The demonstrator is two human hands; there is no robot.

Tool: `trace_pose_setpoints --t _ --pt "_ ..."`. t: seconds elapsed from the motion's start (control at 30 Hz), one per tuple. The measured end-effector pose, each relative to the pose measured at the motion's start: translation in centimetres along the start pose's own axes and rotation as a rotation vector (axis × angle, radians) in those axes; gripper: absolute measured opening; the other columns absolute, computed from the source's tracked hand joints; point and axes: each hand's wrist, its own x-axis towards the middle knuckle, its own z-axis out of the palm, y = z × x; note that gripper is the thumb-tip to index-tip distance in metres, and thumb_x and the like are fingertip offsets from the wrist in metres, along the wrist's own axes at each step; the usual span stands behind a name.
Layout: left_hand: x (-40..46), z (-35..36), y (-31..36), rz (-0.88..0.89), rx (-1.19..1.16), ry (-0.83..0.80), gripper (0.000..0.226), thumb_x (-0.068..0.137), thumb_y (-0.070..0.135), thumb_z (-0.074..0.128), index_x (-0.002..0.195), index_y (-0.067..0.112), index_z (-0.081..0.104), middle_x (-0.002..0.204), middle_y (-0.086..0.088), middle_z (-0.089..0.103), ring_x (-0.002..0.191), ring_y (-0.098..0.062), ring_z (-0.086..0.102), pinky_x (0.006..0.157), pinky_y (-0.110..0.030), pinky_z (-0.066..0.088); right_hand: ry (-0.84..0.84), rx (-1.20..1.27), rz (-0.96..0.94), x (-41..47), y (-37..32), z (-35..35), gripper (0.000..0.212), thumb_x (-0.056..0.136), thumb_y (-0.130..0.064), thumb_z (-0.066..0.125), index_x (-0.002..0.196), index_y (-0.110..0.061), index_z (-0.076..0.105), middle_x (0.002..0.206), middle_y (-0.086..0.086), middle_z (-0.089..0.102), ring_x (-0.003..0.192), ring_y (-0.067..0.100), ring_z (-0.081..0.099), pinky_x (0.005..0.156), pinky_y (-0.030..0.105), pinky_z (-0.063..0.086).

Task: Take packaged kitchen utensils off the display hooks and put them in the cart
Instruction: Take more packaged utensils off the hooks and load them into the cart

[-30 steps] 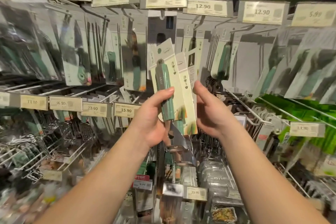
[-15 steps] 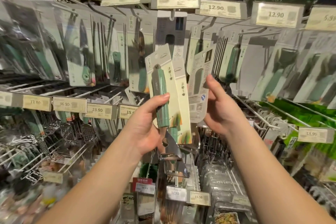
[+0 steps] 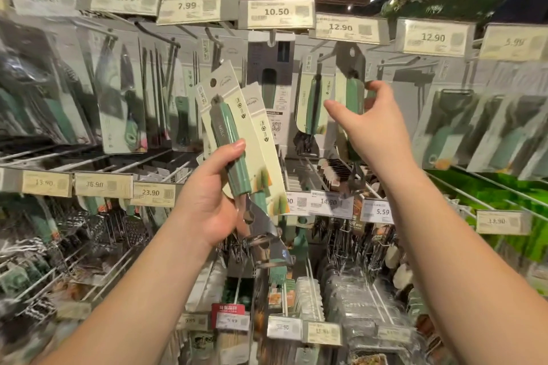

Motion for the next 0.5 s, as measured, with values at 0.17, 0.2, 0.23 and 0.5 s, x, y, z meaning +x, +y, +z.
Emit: trace_pose_setpoints --t 0.17,0.2,0.23,0.5 --pt "-0.3 0.7 0.2 0.02 0.028 0.008 0.03 0.066 0.023 0.074 0.095 0.015 0.067 0.082 -0.001 0.072 0.062 -0.017 0.07 0.053 -0.03 0.057 0.075 -0.151 -0.05 1.2 -1.4 0.5 0.096 0.082 -0.065 0.067 0.153 -0.012 0.029 0.153 0.005 0.042 0.138 0.025 0.043 0.103 0.042 0.043" --pt "-0.5 0.9 0.2 0.025 0.029 0.007 0.026 0.069 0.022 0.073 0.093 0.015 0.067 0.079 -0.001 0.072 0.06 -0.016 0.069 0.052 -0.029 0.057 0.079 -0.178 -0.051 1.3 -1.6 0.7 0.094 0.083 -0.065 0.066 0.152 -0.012 0.03 0.152 0.006 0.043 0.137 0.026 0.044 0.101 0.043 0.044" --pt "-0.5 0.9 0.2 0.032 0.027 0.01 0.021 0.071 0.02 0.072 0.091 0.014 0.067 0.077 -0.001 0.071 0.058 -0.016 0.069 0.05 -0.028 0.056 0.082 -0.204 -0.056 1.3 -1.6 0.9 0.092 0.083 -0.065 0.065 0.15 -0.012 0.031 0.15 0.006 0.045 0.135 0.026 0.045 0.098 0.043 0.046" --pt "-1.7 1.4 0.9 0.044 0.018 0.034 0.003 0.088 0.015 0.065 0.086 0.013 0.065 0.064 0.0 0.07 0.048 -0.014 0.066 0.043 -0.025 0.053 0.082 -0.348 -0.085 1.9 -2.0 1.6 0.086 0.081 -0.069 0.063 0.14 -0.012 0.036 0.141 0.008 0.047 0.127 0.031 0.048 0.086 0.045 0.048"
